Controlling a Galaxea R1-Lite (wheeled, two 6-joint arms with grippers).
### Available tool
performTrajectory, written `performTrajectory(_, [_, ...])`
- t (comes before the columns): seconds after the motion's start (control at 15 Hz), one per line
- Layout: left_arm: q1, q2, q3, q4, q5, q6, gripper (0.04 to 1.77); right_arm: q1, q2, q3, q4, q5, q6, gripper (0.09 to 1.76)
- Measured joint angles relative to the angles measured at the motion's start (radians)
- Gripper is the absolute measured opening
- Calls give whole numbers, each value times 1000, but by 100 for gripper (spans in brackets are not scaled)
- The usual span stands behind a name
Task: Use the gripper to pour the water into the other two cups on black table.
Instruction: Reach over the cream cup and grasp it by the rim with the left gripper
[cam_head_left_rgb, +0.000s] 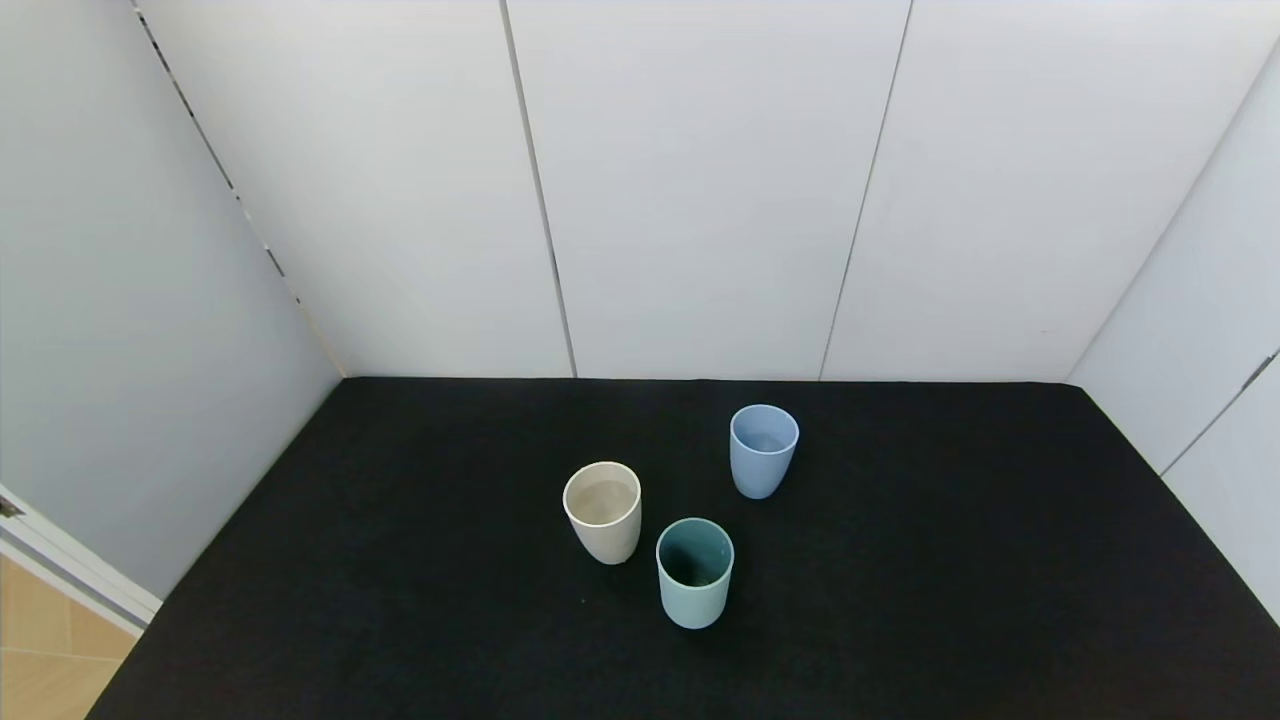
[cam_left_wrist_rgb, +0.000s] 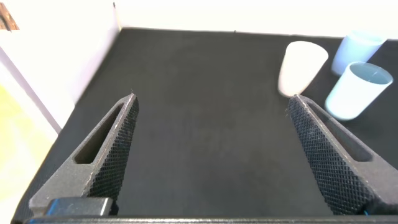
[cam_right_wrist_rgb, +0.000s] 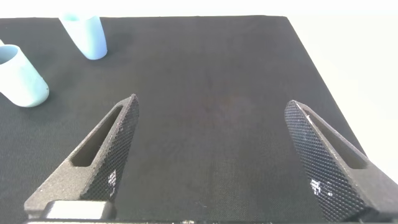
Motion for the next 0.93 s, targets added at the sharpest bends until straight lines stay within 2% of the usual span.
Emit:
performTrajectory(0.27, [0, 30, -161, 177, -76, 4, 172, 0, 0, 0, 0, 0, 0, 171])
performTrajectory(0.47, [-10, 141, -233, 192, -122, 11, 172, 0, 0, 0, 0, 0, 0, 171])
performTrajectory(0.6, [-44, 254, -256, 130, -125, 18, 172, 0, 0, 0, 0, 0, 0, 171])
performTrajectory(0.93, [-112, 634, -253, -207, -122, 64, 172, 0, 0, 0, 0, 0, 0, 171])
